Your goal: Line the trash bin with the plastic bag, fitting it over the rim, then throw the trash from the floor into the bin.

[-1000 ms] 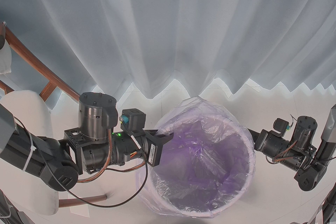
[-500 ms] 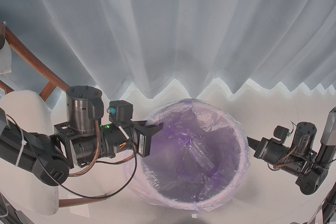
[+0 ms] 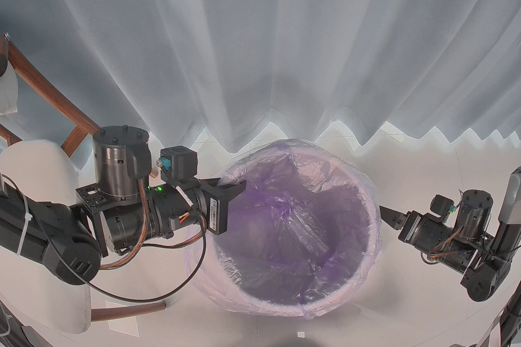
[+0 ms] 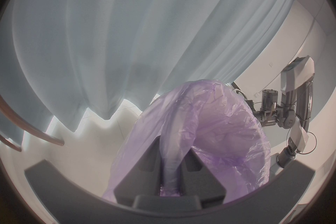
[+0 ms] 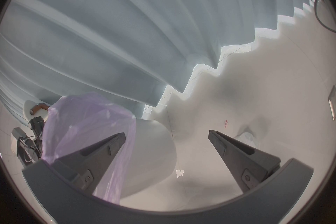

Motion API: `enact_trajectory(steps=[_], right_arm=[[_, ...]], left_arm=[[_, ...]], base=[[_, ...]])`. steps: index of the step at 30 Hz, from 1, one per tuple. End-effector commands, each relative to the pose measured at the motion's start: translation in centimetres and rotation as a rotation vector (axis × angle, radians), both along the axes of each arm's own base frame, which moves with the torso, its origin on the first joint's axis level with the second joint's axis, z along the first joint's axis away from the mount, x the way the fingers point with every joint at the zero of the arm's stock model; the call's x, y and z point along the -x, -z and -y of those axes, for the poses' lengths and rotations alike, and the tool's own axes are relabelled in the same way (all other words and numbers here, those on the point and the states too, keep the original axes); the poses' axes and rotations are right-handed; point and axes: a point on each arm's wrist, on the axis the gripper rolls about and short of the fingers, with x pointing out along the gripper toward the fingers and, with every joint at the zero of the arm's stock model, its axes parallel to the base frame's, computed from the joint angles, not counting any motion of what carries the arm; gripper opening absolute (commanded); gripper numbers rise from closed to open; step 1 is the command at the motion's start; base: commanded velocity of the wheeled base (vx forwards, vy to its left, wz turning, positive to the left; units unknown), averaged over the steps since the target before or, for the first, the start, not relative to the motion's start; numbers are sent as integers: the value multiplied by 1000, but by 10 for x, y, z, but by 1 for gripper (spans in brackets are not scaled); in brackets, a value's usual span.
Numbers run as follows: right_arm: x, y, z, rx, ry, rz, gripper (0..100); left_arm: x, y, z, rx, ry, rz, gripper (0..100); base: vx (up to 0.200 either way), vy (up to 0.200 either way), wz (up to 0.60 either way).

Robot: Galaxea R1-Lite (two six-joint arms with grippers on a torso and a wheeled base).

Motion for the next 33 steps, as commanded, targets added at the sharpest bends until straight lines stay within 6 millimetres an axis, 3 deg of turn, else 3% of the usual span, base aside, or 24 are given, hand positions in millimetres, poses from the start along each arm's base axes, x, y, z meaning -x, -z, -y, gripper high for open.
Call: enact_trajectory(steps=[1,7,20,33], right_arm=[[33,-14,-4,-32,-50,9,100],[49,-22,-20,-56,-130,26,100],[45,-7,-28,-19,-197,-38,100],[4,13,-32,8,-166,-43,100]], left_arm=[[-1,-3,-1,23,-34,-7,0],[-4,-6,1,27,-35,-2,0],[-14,-15,7,49,-35,27,0],[-18,-31,10,85,-38,61,0]], base=[[0,0,0],[0,0,0],[0,0,0],[0,0,0]])
